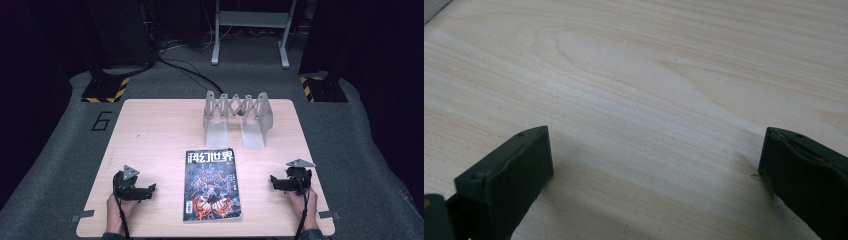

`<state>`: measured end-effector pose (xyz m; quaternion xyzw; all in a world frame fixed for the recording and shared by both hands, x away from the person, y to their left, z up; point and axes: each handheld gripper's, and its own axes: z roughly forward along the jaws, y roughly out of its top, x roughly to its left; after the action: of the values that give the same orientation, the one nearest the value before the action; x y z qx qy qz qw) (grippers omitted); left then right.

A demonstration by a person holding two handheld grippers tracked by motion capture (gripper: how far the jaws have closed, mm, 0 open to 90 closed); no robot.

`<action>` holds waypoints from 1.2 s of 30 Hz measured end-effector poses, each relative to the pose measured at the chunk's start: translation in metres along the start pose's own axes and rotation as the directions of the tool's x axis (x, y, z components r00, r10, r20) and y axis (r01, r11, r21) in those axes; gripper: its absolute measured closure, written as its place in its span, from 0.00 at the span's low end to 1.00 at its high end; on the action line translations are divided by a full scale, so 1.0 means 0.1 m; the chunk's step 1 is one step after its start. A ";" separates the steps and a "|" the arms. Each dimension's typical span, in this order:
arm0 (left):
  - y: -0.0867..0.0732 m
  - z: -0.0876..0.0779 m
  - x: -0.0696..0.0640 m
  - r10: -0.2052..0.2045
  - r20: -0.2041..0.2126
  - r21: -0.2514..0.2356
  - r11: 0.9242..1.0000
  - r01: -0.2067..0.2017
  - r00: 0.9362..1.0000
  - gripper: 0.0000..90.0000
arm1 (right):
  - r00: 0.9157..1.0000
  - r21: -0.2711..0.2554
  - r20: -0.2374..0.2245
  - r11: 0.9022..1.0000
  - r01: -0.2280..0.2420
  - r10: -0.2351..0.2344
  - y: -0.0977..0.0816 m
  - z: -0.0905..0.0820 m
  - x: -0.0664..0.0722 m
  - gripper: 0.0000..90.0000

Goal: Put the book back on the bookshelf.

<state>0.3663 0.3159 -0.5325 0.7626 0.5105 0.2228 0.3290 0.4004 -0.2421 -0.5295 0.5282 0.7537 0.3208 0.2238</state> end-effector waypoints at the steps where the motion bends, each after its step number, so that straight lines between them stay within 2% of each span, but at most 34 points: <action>1: 0.00 0.00 0.00 0.001 0.000 0.000 1.000 -0.001 1.000 0.00 | 1.000 0.001 -0.001 1.000 0.001 -0.001 0.00 0.00 0.00 0.00; 6: 0.00 0.00 -0.01 0.009 0.001 0.005 1.000 -0.009 1.000 0.00 | 1.000 0.002 0.000 1.000 -0.004 0.004 0.00 -0.01 0.01 0.00; 14: 0.00 -0.01 -0.04 -0.014 -0.014 0.006 1.000 0.014 1.000 0.00 | 1.000 0.004 -0.002 1.000 -0.002 0.002 0.00 -0.01 0.01 0.00; 17: 0.01 -0.03 -0.05 -0.037 0.004 0.005 0.999 0.037 0.999 0.01 | 1.000 0.004 -0.002 1.000 -0.002 0.002 0.00 -0.01 0.01 0.00; 18: 0.02 -0.07 -0.07 -0.051 0.034 -0.006 0.999 0.051 0.998 0.01 | 1.000 0.005 -0.007 1.000 0.004 -0.004 -0.01 -0.01 0.00 0.01; 19: 0.02 -0.07 -0.07 -0.051 0.034 -0.006 0.999 0.051 0.998 0.01 | 1.000 0.005 -0.007 1.000 0.004 -0.004 -0.01 -0.01 0.00 0.01; 20: 0.05 -0.09 -0.11 -0.047 0.051 -0.026 0.998 0.049 0.998 0.01 | 1.000 -0.006 -0.011 1.000 0.008 -0.008 -0.01 -0.01 0.00 0.02; 21: 0.08 -0.11 -0.13 -0.046 0.064 -0.025 0.999 0.047 0.997 0.01 | 1.000 -0.006 -0.012 1.000 0.008 -0.008 -0.01 -0.01 0.00 0.02; 22: 0.08 -0.11 -0.13 -0.046 0.064 -0.025 0.999 0.047 0.997 0.01 | 1.000 -0.005 -0.013 1.000 0.011 -0.011 -0.01 -0.01 0.00 0.02; 23: 0.11 -0.09 -0.20 -0.042 0.071 -0.045 0.998 0.046 0.997 0.00 | 1.000 -0.006 -0.012 1.000 0.008 -0.008 -0.01 -0.01 0.00 0.02; 25: 0.13 -0.10 -0.23 -0.038 0.084 -0.031 0.999 0.041 0.996 0.00 | 1.000 -0.005 -0.013 1.000 0.013 -0.014 -0.01 -0.01 0.00 0.02; 27: 0.17 -0.06 -0.33 -0.023 0.110 -0.027 0.999 0.026 0.994 0.00 | 1.000 -0.007 -0.012 1.000 0.012 -0.012 0.00 -0.01 0.00 0.02; 29: 0.18 -0.04 -0.36 -0.017 0.107 -0.035 0.999 0.021 0.994 0.00 | 1.000 -0.007 -0.012 1.000 0.014 -0.014 0.00 -0.01 0.00 0.02; 30: 0.22 -0.02 -0.42 0.002 0.123 -0.023 1.000 0.001 0.992 0.00 | 1.000 -0.007 -0.014 1.000 0.019 -0.019 -0.01 -0.01 0.00 0.02; 36: 0.30 0.06 -0.55 0.021 0.153 -0.038 0.999 -0.015 0.988 0.00 | 1.000 -0.007 -0.014 1.000 0.020 -0.020 -0.01 -0.01 0.00 0.02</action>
<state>0.3684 0.2556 -0.5149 0.7759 0.4725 0.1759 0.3791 0.3997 -0.2425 -0.5295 0.5177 0.7592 0.3251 0.2235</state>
